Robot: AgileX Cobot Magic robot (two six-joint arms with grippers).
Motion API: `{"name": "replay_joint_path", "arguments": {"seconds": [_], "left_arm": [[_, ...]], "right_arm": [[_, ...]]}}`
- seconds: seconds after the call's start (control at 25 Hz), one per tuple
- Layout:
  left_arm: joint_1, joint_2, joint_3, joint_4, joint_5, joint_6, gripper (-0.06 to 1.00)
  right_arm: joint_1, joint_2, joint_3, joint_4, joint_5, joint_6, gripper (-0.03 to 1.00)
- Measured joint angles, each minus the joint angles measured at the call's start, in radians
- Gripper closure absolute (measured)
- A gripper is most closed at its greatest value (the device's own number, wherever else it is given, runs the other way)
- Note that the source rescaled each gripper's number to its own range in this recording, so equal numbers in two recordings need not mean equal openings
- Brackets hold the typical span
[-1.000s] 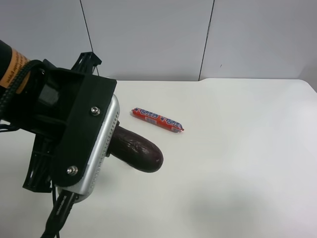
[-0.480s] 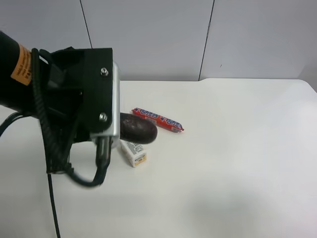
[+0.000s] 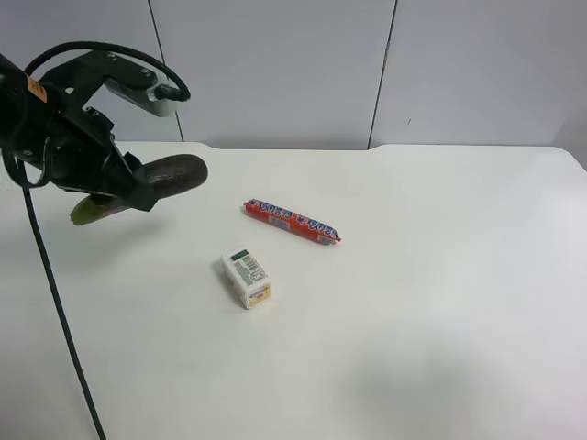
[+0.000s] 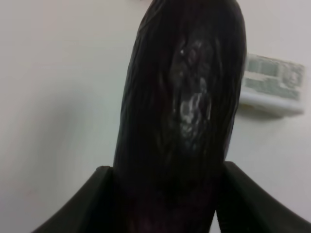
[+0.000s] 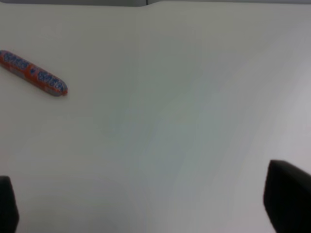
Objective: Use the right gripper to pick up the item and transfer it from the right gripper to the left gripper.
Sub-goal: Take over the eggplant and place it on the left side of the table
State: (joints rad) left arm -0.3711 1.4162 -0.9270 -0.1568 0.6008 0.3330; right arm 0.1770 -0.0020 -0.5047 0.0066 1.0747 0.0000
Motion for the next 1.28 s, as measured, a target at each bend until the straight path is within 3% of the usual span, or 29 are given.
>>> {"name": "replay_joint_path", "arguments": {"seconds": [0.2,0.32,0.76,1.2,1.24,1.28], "left_arm": [[0.126,0.082,0.000,-0.148,-0.038,-0.003,0.94],[0.168,0.143,0.000,-0.195,-0.080,-0.003,0.94],[0.189,0.374,-0.001,-0.172,-0.162,-0.003,0.94],[0.189,0.440,-0.001,-0.196,-0.270,0.020,0.94],[0.189,0.443,-0.001,-0.196,-0.272,0.023,0.91],[0.189,0.445,-0.001,-0.196,-0.278,0.023,0.77]], "right_arm": [[0.000,0.000,0.000,0.000,0.000,0.000,-0.03],[0.000,0.000,0.000,0.000,0.000,0.000,-0.03],[0.000,0.000,0.000,0.000,0.000,0.000,-0.03],[0.000,0.000,0.000,0.000,0.000,0.000,-0.03],[0.000,0.000,0.000,0.000,0.000,0.000,-0.03],[0.000,0.000,0.000,0.000,0.000,0.000,-0.03]]}}
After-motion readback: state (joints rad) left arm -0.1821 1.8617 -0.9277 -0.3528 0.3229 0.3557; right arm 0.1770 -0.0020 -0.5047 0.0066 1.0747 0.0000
